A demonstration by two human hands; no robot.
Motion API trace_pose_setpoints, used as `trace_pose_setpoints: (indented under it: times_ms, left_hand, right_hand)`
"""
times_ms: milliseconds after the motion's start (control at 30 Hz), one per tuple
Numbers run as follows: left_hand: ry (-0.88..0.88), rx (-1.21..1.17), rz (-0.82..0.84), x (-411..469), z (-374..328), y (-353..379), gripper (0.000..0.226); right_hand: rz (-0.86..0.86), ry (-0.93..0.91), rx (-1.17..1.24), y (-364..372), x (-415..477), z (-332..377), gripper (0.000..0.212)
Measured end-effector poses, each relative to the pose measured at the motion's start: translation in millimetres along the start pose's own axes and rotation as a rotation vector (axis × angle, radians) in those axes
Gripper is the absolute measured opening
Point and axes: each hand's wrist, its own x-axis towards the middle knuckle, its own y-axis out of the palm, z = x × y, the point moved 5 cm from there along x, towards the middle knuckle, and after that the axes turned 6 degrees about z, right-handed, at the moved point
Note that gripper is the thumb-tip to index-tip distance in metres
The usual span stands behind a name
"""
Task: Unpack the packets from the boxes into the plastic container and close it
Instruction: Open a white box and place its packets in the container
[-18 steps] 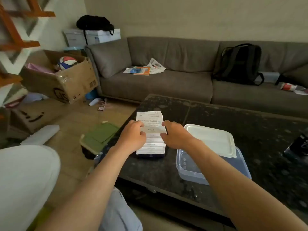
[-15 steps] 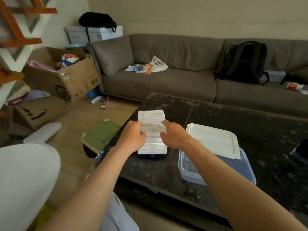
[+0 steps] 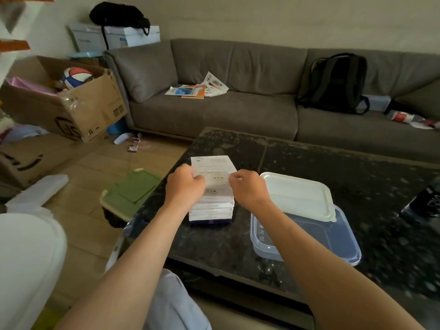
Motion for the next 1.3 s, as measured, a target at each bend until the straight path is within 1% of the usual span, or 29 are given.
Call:
trace_pose_setpoints:
  times_ms: [33,67,100,167,233,333,467,633,667,700,767,833,900,933,967,1033,1100,1167,1300]
  left_hand:
    - [0.001,-0.023,-0.016,-2.8,-5.0,-0.4,0.008]
    - [0.003,-0.044,-0.024,-6.7,-9.9,0.2,0.011]
    - [0.006,-0.069,-0.026,-10.7,-14.1,2.2,0.016]
    - [0.022,-0.13,-0.014,-20.0,-22.2,9.7,0.025]
    - [0.032,-0.198,0.0,-29.5,-28.3,20.7,0.031]
    - [0.022,-0.346,0.048,-40.9,-33.8,43.4,0.034]
    - [-0.005,-0.574,0.156,-36.9,-45.3,76.1,0.039]
    - [-0.016,-0.761,0.253,-25.4,-77.9,118.0,0.064]
    - [-0.026,-0.788,0.278,-22.8,-82.2,127.0,0.065]
    - [-0.037,-0.806,0.309,-19.6,-85.8,136.4,0.06]
    - [-0.046,-0.838,0.381,-12.3,-92.9,154.8,0.041]
    - [-0.044,-0.831,0.431,-4.8,-97.6,169.8,0.028]
    - [-0.022,-0.786,0.506,1.7,-98.8,180.6,0.026]
    - [-0.011,-0.768,0.57,3.7,-98.5,185.5,0.027]
    - [0.002,-0.746,0.644,4.9,-97.5,189.9,0.03]
    - [0.041,-0.683,0.779,4.9,-95.7,196.0,0.042]
    - [0.064,-0.637,0.854,6.2,-94.2,200.2,0.058]
    - [0.052,-0.647,0.863,9.2,-93.7,202.9,0.062]
    - [0.0,-0.713,0.812,11.4,-93.1,211.7,0.054]
  right_hand:
    - [-0.051,0.029,0.113,-3.9,-1.8,-4.3,0.023]
    - [-0.098,0.058,0.24,-6.8,-3.4,-9.9,0.022]
    - [-0.142,0.094,0.387,-9.6,-4.9,-16.4,0.021]
    - [-0.215,0.185,0.663,-16.2,-10.4,-26.4,0.011]
    - [-0.269,0.24,0.817,-28.7,-18.0,-32.3,0.004]
    - [-0.316,0.263,0.954,-52.3,-31.2,-42.8,0.005]
    - [-0.413,0.28,0.972,-91.7,-49.1,-65.9,0.004]
    - [-0.463,0.259,1.006,-139.2,-64.6,-108.8,0.009]
    - [-0.462,0.253,1.01,-147.4,-66.2,-118.5,0.009]
    - [-0.462,0.252,1.011,-155.6,-67.8,-128.1,0.009]
    - [-0.453,0.243,1.011,-169.5,-67.5,-146.5,0.012]
    - [-0.439,0.223,1.02,-178.4,-63.9,-163.4,0.017]
    - [-0.441,0.205,1.03,-183.1,-60.4,-178.6,0.024]
    - [-0.445,0.198,1.035,-183.9,-58.4,-185.9,0.027]
    - [-0.449,0.196,1.035,-183.5,-56.5,-193.4,0.027]
    - [-0.451,0.204,1.03,-180.2,-52.7,-204.1,0.025]
    - [-0.446,0.214,1.021,-174.9,-47.8,-207.3,0.024]
    - [-0.428,0.21,0.978,-170.9,-40.9,-203.3,0.026]
    - [-0.359,0.153,0.917,-161.6,-30.0,-190.4,0.028]
